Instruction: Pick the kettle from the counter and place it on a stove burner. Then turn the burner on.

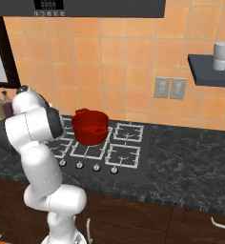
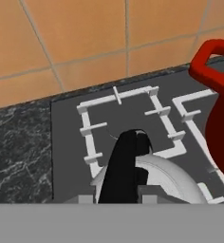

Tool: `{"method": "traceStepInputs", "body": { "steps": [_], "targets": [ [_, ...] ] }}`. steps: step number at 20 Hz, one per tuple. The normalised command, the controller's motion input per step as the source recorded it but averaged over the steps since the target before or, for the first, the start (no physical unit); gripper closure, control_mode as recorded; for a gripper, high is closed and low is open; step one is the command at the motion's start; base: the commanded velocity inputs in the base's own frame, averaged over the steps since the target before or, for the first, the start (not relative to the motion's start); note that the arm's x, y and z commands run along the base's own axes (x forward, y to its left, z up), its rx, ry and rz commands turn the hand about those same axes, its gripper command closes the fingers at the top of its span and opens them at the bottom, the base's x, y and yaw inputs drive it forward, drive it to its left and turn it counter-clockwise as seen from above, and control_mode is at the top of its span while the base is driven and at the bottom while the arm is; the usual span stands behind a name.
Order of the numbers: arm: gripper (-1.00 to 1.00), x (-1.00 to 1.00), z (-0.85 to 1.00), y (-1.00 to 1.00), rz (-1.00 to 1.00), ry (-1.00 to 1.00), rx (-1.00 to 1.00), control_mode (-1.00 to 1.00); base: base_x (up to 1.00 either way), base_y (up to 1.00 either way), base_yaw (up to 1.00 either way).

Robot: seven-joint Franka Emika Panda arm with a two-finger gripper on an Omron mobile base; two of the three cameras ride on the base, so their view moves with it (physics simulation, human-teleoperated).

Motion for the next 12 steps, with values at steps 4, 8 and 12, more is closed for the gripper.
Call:
{"method": "traceStepInputs", "body": {
  "steps": [4,8,12],
  "targets": [
    [1.00,-0.18,-0.78,-0.02,-0.04,0.02,0.17,-1.00,0.00,0.00,0.00],
    [1.00,-0.58,-0.46,-0.32,-0.02,0.07,0.14,-1.00,0.00,0.00,0.00],
    [1.00,-0.64,-0.33,-0.47,0.00,0.06,0.08,-1.00,0.00,0.00,0.00]
  ]
}}
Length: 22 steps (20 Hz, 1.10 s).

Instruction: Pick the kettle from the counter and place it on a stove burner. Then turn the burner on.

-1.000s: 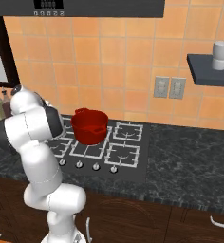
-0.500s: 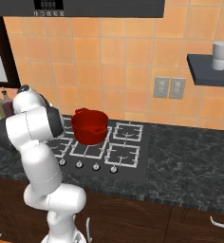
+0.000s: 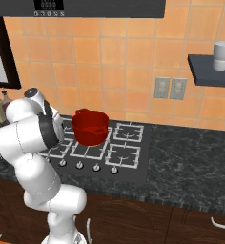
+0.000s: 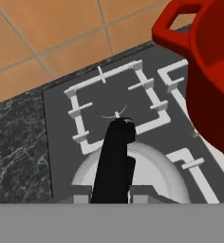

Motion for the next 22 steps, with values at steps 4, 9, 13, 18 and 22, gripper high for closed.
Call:
{"method": "traceStepInputs", "body": {
  "steps": [4,9,13,18,22],
  "targets": [
    [1.00,-0.47,-0.51,-0.30,0.00,0.03,0.00,-1.00,0.00,0.00,0.00],
    [1.00,-0.08,-0.31,-0.27,0.01,0.01,0.00,-1.00,0.00,0.00,0.00],
    [1.00,0.00,0.00,-0.30,0.04,0.11,0.00,-1.00,0.00,0.00,0.00],
    [1.00,0.00,0.05,-0.04,0.04,0.18,-0.04,-1.00,0.00,0.00,0.00],
    [1.00,0.00,0.14,0.08,0.02,0.23,-0.11,-1.00,0.00,0.00,0.00]
  ]
}}
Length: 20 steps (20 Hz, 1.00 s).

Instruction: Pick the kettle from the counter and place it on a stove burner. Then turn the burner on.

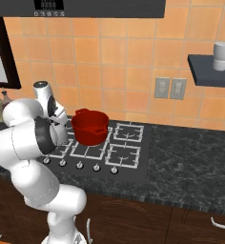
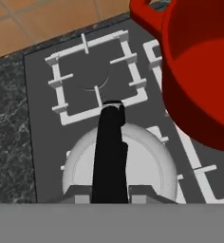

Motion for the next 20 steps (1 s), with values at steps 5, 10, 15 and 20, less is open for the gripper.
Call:
{"method": "traceStepInputs", "body": {
  "steps": [5,10,15,20],
  "targets": [
    [1.00,0.00,0.02,0.24,0.03,0.22,-0.16,-1.00,0.00,0.00,0.00],
    [-1.00,-0.09,-0.28,0.19,0.05,0.09,-0.15,-1.00,0.00,0.00,0.00],
    [-1.00,-0.30,-0.03,0.00,0.05,0.00,-0.07,-1.00,0.00,0.00,0.00],
    [-1.00,-0.52,0.14,-0.18,0.03,-0.03,-0.01,-1.00,0.00,0.00,0.00]
  ]
}}
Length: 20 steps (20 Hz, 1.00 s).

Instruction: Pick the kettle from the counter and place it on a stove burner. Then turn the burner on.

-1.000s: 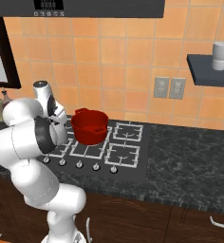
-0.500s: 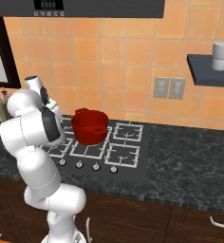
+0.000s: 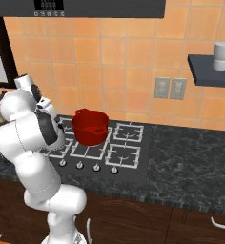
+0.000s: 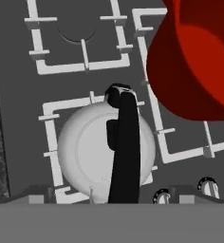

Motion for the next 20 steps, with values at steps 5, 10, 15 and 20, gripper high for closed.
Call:
{"method": "traceStepInputs", "body": {
  "steps": [5,10,15,20],
  "targets": [
    [-1.00,-0.68,0.35,-0.18,0.05,-0.04,0.00,-1.00,0.00,0.00,0.00],
    [-1.00,-0.99,0.09,-0.23,0.05,-0.01,0.00,-1.00,0.00,0.00,0.00],
    [-1.00,-0.86,-0.05,-0.14,0.12,0.00,0.00,-1.00,0.00,0.00,0.00],
    [-1.00,-0.55,-0.10,-0.13,0.16,0.00,0.00,-1.00,0.00,0.00,0.00]
  ]
}}
